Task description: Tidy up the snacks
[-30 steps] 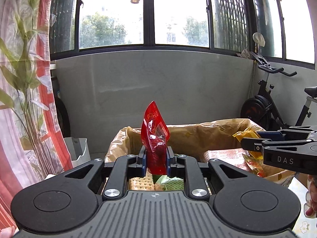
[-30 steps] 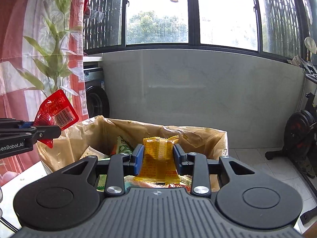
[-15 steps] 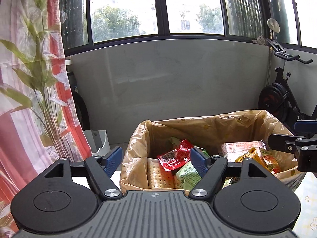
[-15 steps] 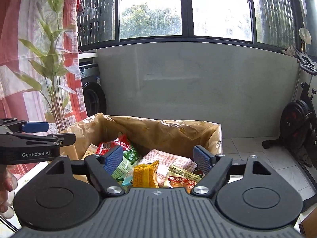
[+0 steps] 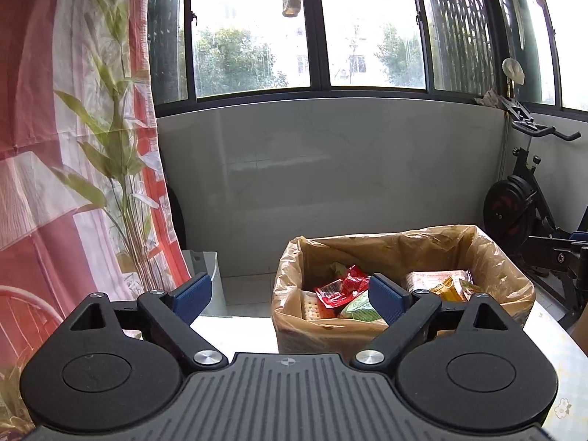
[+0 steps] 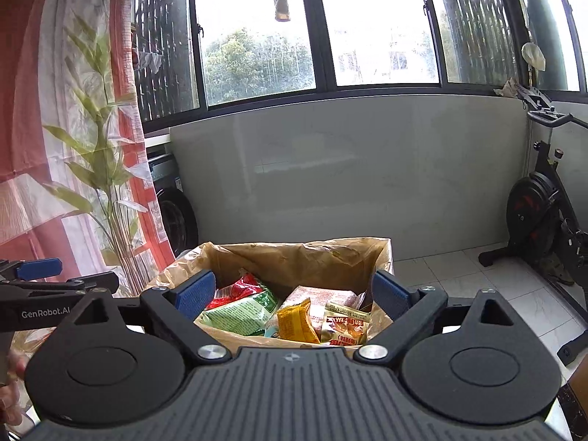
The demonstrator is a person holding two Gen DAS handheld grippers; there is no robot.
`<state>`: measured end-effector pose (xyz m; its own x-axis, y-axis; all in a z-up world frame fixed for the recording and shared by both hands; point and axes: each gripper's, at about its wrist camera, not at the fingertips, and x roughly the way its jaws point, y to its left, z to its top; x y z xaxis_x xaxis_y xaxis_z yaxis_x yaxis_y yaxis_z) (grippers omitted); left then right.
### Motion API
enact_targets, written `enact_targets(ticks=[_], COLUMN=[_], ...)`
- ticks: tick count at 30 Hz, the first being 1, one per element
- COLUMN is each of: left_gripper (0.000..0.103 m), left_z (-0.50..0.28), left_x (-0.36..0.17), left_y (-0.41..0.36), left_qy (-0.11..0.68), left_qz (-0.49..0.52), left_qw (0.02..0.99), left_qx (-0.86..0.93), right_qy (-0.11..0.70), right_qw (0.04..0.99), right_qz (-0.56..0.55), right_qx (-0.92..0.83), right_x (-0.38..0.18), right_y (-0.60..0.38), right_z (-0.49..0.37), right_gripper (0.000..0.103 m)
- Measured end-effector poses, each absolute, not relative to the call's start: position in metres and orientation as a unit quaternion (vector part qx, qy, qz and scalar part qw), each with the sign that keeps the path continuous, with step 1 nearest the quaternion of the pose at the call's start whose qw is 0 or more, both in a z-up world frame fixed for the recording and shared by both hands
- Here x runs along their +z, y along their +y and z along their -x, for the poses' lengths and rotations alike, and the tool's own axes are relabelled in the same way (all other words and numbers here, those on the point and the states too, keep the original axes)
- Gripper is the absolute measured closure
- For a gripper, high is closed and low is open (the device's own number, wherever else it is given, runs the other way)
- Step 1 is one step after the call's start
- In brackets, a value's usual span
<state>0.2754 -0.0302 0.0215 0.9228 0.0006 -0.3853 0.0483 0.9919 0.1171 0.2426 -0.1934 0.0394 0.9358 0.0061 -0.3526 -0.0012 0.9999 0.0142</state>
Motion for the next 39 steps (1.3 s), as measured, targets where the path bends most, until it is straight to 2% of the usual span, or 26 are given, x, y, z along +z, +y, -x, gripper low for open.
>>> enact_targets(ticks=[6,15,24,39], left_gripper=[0.006,0.006,0.006,0.005], left_z=[-0.235,-0.186,-0.147,-0.140], left_x=[0.034,0.045,0.044,0.037], left_y=[-0.025,-0.003,0.012,0.024], left_qy=[0.181,0.206,0.207,0.228], left_qz=[-0.086,-0.021,-0.005,-0.003], left_qw=[0.980,0.978,0.978,0.974], left_qx=[0.001,-0.029,-0.024,0.013], right_qy=[0.167,0.162,0.174,0.184], right_qw=[0.986,0.986,0.984,0.983], right_qz=[-0.024,-0.030,-0.039,-0.022], right_qx=[-0.003,-0.002,0.011,0.002], right_x=[0.049,0.052,0.045,0.033], right_y=[-0.184,-0.166,-0.153,-0.144], right_z=[-0.209,-0.163,-0.136,-0.130], right_gripper=[0.003,0.001,0.001,0.000])
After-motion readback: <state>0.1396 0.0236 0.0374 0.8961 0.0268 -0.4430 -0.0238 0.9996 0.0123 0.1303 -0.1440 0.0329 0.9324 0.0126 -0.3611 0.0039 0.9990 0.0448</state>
